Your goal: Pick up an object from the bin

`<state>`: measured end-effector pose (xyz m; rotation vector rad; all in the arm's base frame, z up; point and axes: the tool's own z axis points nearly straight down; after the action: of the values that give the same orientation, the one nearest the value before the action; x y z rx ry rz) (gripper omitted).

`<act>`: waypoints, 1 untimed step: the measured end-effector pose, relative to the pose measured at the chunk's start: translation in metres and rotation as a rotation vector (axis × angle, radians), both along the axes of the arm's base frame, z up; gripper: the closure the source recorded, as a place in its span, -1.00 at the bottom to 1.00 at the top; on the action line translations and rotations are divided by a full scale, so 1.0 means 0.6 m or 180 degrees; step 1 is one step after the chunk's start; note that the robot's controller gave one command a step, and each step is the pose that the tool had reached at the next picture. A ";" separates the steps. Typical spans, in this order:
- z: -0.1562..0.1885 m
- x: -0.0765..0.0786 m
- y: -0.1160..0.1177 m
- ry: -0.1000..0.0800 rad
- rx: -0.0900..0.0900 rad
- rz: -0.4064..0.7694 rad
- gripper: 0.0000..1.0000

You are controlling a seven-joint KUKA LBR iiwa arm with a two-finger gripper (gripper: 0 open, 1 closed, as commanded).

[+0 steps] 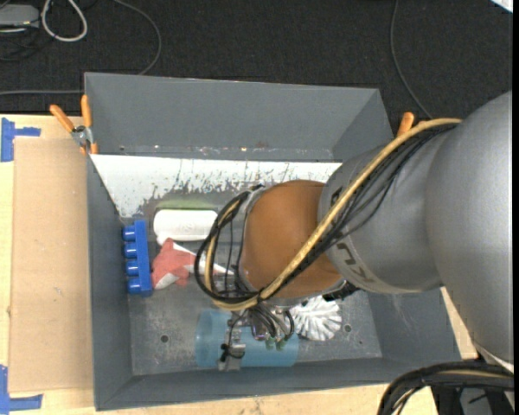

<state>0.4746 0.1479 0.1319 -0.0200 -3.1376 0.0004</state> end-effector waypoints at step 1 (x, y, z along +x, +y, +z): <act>0.000 0.000 0.000 0.0001 0.0000 -0.0001 -1.00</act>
Offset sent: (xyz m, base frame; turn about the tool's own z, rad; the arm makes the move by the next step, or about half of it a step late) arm -0.0038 -0.0276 -0.0602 0.0464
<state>0.4746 0.1478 0.1317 -0.0206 -3.1374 0.0005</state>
